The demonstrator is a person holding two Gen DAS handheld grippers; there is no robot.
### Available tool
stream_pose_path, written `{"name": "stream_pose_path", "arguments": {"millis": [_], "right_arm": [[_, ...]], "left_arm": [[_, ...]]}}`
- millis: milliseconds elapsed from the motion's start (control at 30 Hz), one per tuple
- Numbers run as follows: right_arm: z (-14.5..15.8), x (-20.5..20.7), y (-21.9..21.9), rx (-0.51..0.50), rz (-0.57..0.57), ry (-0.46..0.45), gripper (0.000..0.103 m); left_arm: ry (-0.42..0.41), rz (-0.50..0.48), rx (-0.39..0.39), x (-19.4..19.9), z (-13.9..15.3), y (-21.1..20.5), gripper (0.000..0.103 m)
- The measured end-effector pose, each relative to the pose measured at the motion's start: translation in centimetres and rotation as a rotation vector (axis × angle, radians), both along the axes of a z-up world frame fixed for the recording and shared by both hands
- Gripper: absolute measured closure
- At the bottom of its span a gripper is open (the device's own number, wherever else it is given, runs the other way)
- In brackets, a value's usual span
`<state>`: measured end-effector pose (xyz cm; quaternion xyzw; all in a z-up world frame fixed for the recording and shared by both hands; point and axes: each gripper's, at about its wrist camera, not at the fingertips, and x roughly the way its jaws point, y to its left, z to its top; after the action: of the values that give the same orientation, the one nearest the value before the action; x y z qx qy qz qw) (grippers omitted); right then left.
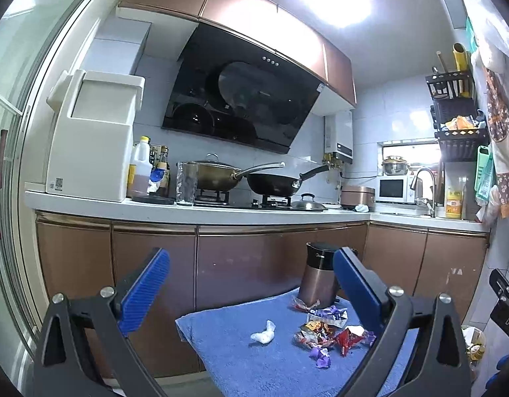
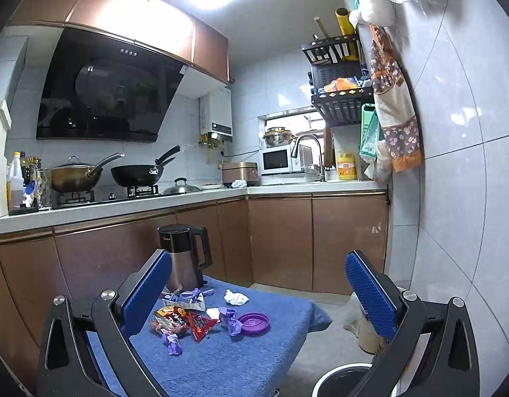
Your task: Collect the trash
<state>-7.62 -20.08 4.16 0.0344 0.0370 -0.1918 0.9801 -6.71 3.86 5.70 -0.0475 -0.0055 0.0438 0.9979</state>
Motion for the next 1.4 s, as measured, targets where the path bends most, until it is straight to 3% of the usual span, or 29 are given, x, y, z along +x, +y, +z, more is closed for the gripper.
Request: {"name": "stream_pose_path", "arguments": {"millis": [400,667,967,1033,1267,1400], "right_arm": [[-0.5,-0.4,-1.3,0.041,0.013,-0.028,0.000],[-1.6,1.3,-2.5,0.062,0.029,0.004,0.000],[-5.8,6.7,-5.1,0.128,0.047,0.145,0.001],[-7.0,8.2,-5.8,0.145,0.054,0.188,0.006],[-13.6,15.7,-10.0,0.227,0.088,0.406,0.041],[-17.0,19.9,-12.4,0.270,0.116,0.501,0.046]], "left_arm": [[0.023,-0.038,-0.019,0.8,-1.2,0.1,0.000],[0.133,-0.101,-0.024,4.5,-3.0,-0.3,0.000],[0.392,-0.206,0.006,13.0,-8.7,-3.4,0.000],[0.477,-0.243,0.010,15.6,-10.6,-4.5,0.000],[0.727,-0.363,0.031,23.5,-17.5,-8.9,0.001],[0.835,-0.425,0.045,27.2,-20.5,-11.6,0.014]]}}
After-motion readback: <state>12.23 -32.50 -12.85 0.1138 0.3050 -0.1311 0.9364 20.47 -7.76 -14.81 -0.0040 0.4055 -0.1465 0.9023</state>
